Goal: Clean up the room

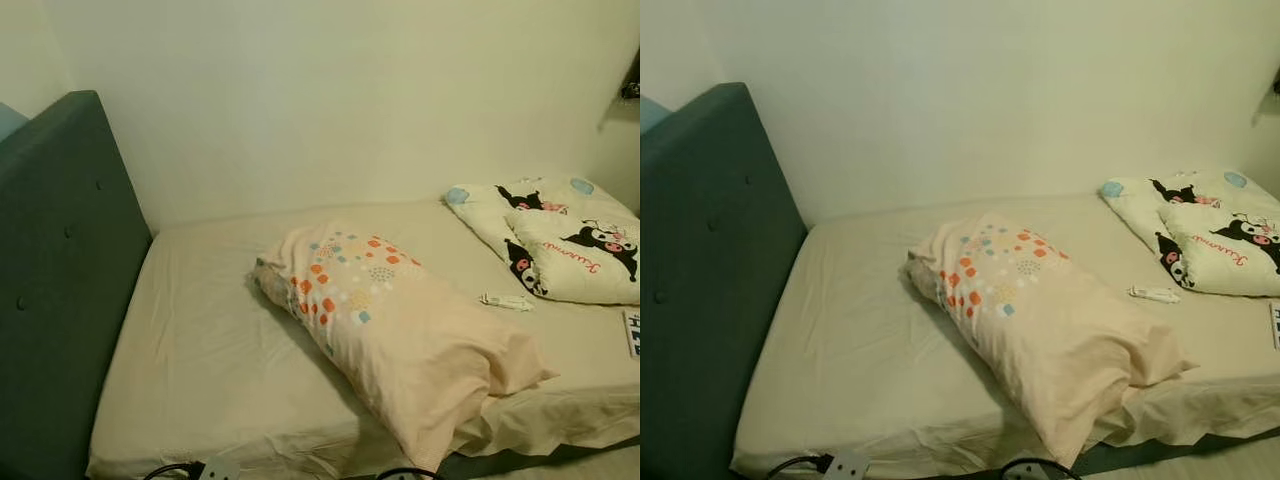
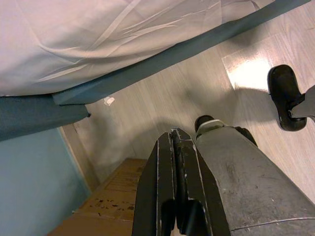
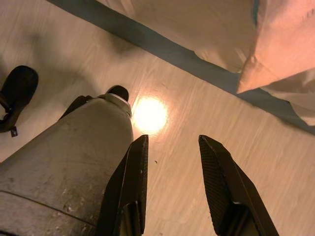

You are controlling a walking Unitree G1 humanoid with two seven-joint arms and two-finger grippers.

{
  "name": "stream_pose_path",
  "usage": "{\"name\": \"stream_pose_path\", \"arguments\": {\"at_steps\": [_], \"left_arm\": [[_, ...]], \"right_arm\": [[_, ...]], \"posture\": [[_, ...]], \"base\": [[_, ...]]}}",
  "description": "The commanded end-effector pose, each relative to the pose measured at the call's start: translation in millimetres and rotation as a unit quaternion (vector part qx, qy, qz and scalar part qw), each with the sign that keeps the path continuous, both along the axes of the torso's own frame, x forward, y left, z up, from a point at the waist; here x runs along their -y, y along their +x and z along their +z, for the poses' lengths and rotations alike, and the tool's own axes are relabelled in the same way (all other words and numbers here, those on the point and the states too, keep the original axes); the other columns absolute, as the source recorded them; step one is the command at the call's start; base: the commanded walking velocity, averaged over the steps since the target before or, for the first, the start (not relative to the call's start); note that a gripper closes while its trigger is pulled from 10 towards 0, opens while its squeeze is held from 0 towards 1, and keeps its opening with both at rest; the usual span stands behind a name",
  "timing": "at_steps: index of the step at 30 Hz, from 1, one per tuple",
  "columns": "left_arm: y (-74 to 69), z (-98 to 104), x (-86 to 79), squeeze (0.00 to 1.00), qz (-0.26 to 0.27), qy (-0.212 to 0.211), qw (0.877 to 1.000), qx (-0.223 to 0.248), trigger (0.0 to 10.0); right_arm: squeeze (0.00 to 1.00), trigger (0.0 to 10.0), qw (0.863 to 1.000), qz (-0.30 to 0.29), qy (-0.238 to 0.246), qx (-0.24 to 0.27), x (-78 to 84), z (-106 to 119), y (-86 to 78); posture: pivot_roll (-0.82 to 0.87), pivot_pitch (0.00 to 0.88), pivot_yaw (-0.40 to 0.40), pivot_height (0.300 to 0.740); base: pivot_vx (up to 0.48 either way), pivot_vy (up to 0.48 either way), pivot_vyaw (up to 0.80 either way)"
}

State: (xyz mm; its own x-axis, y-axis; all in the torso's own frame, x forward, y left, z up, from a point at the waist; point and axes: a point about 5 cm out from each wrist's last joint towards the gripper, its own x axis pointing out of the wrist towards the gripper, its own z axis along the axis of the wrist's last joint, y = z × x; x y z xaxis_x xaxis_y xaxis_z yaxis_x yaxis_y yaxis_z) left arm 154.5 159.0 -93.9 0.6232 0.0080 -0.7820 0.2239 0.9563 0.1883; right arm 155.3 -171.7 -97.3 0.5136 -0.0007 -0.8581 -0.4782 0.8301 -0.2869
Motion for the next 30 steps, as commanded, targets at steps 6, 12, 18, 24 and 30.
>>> {"name": "stream_pose_path", "arguments": {"at_steps": [6, 12, 18, 24, 30], "left_arm": [[-2.2, -1, 2.0, 0.0, -0.005, 0.001, 1.0, 0.001, 10.0], [-4.6, -1, 4.0, 0.0, -0.01, 0.0, 1.0, -0.001, 10.0], [-3.3, -1, 2.3, 0.0, -0.011, 0.003, 1.0, 0.0, 10.0], [0.0, 0, 4.9, 0.0, -0.011, 0.001, 1.0, 0.003, 10.0], [-2.0, -1, 4.9, 0.0, -0.012, 0.001, 1.0, 0.001, 10.0]], "right_arm": [[0.0, 10.0, 1.0, 0.01, 0.001, -0.007, -4.1, -2, -2.9], [0.0, 10.0, 1.0, 0.011, 0.004, 0.001, -7.8, 1, 3.1], [0.0, 10.0, 1.0, 0.014, 0.01, 0.011, -9.4, 3, 9.1], [0.0, 10.0, 1.0, 0.018, 0.008, 0.015, -6.6, 5, 11.5], [0.0, 10.0, 1.0, 0.018, 0.01, 0.022, -8.4, 6, 16.0]], "posture": [[0.0, 0.0, -0.028, 0.727], [-0.01, 0.0, -0.019, 0.727], [-0.01, 0.0, -0.019, 0.727], [-0.01, 0.0, -0.023, 0.727], [-0.01, 0.0, -0.019, 0.727]], "base": [[0.0, 0.0, 0.0], [0.0, 0.0, 0.0], [0.0, 0.0, 0.0], [0.0, 0.0, 0.0], [0.0, 0.0, 0.0]]}}
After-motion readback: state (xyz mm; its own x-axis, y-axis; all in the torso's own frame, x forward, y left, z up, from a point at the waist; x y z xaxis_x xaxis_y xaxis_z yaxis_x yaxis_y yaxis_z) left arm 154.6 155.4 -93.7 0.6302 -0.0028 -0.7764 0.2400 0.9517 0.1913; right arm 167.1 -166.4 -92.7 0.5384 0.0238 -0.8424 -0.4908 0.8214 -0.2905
